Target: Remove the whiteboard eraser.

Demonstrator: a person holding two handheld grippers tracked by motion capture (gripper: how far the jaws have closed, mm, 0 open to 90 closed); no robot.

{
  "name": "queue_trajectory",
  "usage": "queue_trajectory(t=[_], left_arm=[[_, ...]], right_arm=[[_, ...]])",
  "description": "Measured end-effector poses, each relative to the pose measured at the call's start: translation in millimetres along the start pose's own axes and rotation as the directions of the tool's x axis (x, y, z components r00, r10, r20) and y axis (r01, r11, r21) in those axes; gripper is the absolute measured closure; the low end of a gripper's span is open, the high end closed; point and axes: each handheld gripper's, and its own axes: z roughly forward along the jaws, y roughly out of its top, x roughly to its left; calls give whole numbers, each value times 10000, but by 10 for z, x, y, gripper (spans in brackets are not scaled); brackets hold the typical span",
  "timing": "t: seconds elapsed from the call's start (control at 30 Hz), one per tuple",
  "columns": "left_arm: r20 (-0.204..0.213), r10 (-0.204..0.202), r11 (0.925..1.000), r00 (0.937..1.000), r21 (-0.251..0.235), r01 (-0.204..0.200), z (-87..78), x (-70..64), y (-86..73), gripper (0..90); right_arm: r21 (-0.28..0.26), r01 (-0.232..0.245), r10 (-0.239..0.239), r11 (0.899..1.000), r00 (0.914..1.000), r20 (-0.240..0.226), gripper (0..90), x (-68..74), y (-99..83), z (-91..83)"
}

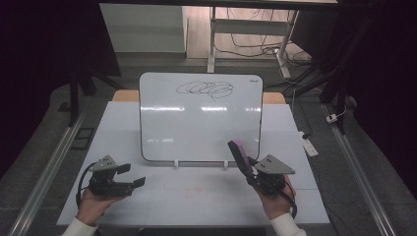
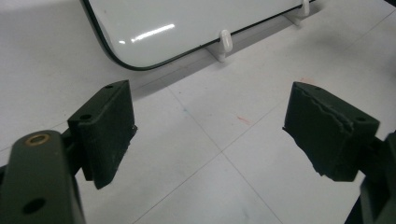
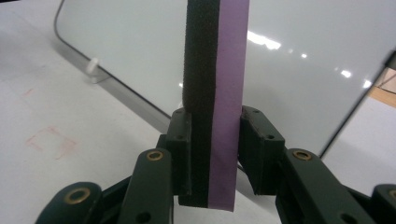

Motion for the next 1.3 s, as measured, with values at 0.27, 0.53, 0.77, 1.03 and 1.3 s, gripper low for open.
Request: queue_trajectory(t=[0.27,0.53,0.77,1.03,1.3], left_arm=[[105,-62,10000,9999,-48,63,-4,-15,18,191],[486,-61,9999,9988,-108,66,33,-101,105,183],[766,75,9999,9970,-92,-69,146,-218,270,181],[1402,502,9987,9889,-129,-489,263,-406,505,182],[1930,850,9964,9775,-139,-839,394,-564,693,183]], right_arm=[[93,333,-327,9994,9979,-565,658,194,-7,111],[230,685,-661,9974,9934,-938,658,385,12,199],[275,791,-751,9965,9896,-1229,658,502,9,265],[291,976,-927,9948,9860,-1389,658,609,22,338],[289,1333,-1273,9907,9799,-1536,658,715,25,386]])
